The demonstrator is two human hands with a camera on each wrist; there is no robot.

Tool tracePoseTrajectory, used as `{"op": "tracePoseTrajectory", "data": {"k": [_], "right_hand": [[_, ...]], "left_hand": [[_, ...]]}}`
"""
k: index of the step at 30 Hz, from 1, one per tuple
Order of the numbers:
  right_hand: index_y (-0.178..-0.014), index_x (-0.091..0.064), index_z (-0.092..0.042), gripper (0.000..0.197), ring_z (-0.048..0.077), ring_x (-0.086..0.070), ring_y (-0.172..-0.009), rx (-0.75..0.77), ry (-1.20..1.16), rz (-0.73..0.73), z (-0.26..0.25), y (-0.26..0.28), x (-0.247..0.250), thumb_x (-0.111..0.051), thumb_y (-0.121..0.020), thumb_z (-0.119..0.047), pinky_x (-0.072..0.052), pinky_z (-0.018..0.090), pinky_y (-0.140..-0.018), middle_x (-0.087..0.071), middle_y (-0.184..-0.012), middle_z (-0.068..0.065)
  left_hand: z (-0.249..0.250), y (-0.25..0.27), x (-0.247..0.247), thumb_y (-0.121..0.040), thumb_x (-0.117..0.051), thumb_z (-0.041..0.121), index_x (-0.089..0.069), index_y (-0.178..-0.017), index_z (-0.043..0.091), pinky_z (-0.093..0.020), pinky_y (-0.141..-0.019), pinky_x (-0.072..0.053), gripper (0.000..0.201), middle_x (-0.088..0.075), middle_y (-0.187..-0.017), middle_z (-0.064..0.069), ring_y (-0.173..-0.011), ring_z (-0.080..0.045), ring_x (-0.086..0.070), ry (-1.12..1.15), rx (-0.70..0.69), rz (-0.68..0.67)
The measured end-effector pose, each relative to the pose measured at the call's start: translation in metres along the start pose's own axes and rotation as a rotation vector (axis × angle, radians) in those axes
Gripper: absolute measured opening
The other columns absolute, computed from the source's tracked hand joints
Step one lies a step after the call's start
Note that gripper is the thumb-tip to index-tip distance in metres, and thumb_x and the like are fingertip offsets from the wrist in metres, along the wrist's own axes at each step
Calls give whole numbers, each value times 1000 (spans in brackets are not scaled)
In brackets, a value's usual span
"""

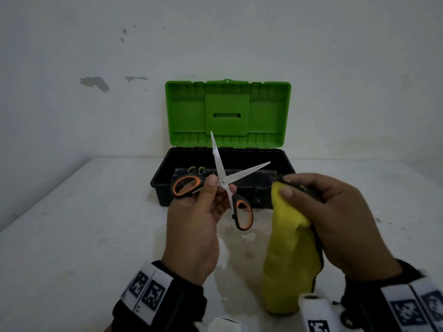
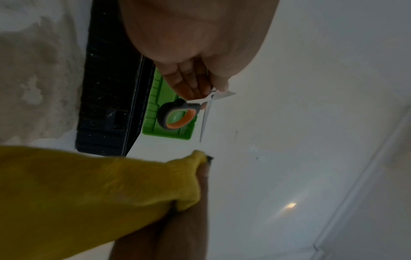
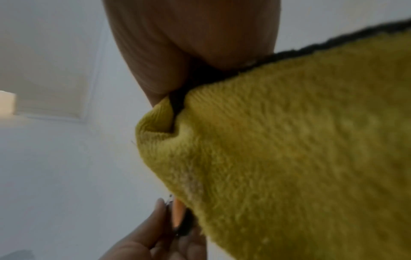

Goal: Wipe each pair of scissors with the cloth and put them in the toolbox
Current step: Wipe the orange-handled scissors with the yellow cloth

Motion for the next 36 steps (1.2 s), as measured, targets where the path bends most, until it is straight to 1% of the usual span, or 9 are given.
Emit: {"op": "tracePoseTrajectory", "data": {"k": [5,10,14,17,20,24,28,31,36], "right_hand": [[-93,-75,-31,18,-7,-66,-89,301,217,17,-32,-4,-25,-79,-80,-20,-47,5,-75,-72,-88,-23],[-98,-75,-24,17,-4,-62,-89,424,393,27,-24,-7,-43,-77,-83,-18,-44,4,-80,-69,-91,-14],[-99,-76,-19,16,-2,-60,-84,463,498,95,-20,-6,-44,-76,-84,-16,-42,2,-82,-70,-91,-8],[-99,-77,-14,15,1,-60,-83,478,551,156,-16,-5,-43,-75,-85,-13,-40,0,-83,-71,-92,-3],[-99,-77,-15,14,-1,-59,-83,446,522,187,-13,-5,-42,-74,-85,-12,-39,-1,-82,-71,-92,-3],[-98,-77,-13,14,1,-60,-83,472,513,151,-14,1,-50,-74,-85,-8,-44,4,-81,-70,-90,-3],[-98,-76,-15,13,0,-58,-81,429,534,204,-9,-7,-38,-73,-86,-12,-40,-1,-81,-71,-91,-3],[-97,-76,-14,13,0,-58,-81,428,518,189,-9,-4,-43,-73,-85,-10,-41,1,-81,-70,-90,-3],[-97,-76,-15,12,0,-59,-82,422,513,178,-4,-5,-42,-73,-86,-12,-41,1,-81,-70,-91,-4]], "left_hand": [[-4,11,-12,-90,-62,20,-71,-88,7,-27,-70,-58,16,-75,-85,-15,-83,-27,-74,-76,-28,-32],[-2,14,-10,-81,-65,23,-72,-79,13,-27,-68,-59,13,-71,-74,-7,-73,-18,-70,-99,-22,-50],[-3,13,-6,-77,-67,23,-75,-78,15,-28,-67,-59,10,-72,-74,-7,-74,-18,-71,-85,30,-44],[-4,11,-6,-80,-69,16,-76,-75,15,-24,-65,-58,9,-72,-73,-8,-72,-18,-71,-57,33,-17],[-6,11,-7,-80,-68,12,-77,-69,17,-24,-67,-58,15,-73,-74,-8,-73,-17,-72,-26,42,-7],[-4,13,-8,-74,-69,15,-76,-65,18,-24,-68,-59,12,-72,-72,-7,-72,-17,-71,-12,30,-3],[-4,13,-7,-76,-68,14,-76,-62,18,-23,-67,-58,16,-71,-70,-8,-70,-16,-71,-21,16,10],[-4,12,-6,-73,-69,17,-76,-63,18,-24,-68,-58,12,-71,-70,-7,-72,-16,-71,-32,27,8],[-4,13,-2,-71,-69,16,-72,-76,6,-24,-68,-58,12,-71,-71,-8,-71,-16,-71,-19,46,10]]}}
Point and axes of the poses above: each hand's wrist, its own y-axis away from the middle knuckle, its own x-axis out of the back of the hand, z = x × y, the point moved 5 cm from there along -y, towards the middle knuckle
